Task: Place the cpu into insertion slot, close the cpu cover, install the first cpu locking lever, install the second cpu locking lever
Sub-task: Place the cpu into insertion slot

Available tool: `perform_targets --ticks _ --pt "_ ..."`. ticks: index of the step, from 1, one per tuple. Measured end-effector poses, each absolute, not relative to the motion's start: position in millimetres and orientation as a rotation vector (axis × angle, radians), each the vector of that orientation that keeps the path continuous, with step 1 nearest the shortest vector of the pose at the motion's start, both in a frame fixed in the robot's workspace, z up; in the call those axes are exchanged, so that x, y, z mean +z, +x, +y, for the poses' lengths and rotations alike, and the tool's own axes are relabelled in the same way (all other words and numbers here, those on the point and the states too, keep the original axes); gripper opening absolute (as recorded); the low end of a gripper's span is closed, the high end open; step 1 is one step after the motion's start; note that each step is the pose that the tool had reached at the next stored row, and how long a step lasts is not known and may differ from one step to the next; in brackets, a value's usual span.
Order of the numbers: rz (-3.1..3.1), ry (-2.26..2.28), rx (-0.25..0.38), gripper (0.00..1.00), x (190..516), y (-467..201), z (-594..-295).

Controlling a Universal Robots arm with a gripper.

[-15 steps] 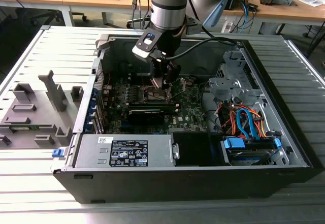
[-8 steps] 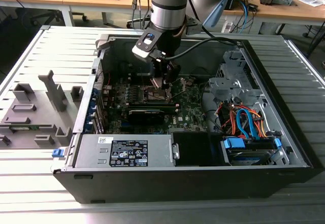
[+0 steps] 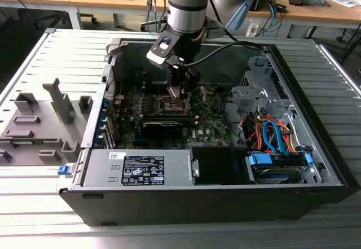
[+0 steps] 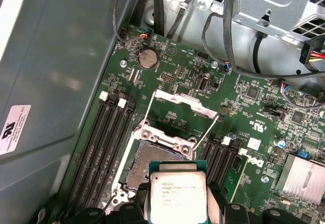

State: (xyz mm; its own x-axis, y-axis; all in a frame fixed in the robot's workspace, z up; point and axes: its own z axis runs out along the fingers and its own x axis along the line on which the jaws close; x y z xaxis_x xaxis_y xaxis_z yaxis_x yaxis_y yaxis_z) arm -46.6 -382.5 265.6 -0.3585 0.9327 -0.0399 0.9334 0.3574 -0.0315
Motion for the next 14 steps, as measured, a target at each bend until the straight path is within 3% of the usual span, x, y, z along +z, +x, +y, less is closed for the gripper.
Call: perform_targets --ticks 14 --pt "2.565 1.787 -0.076 0.54 265.6 -46.6 -382.5"
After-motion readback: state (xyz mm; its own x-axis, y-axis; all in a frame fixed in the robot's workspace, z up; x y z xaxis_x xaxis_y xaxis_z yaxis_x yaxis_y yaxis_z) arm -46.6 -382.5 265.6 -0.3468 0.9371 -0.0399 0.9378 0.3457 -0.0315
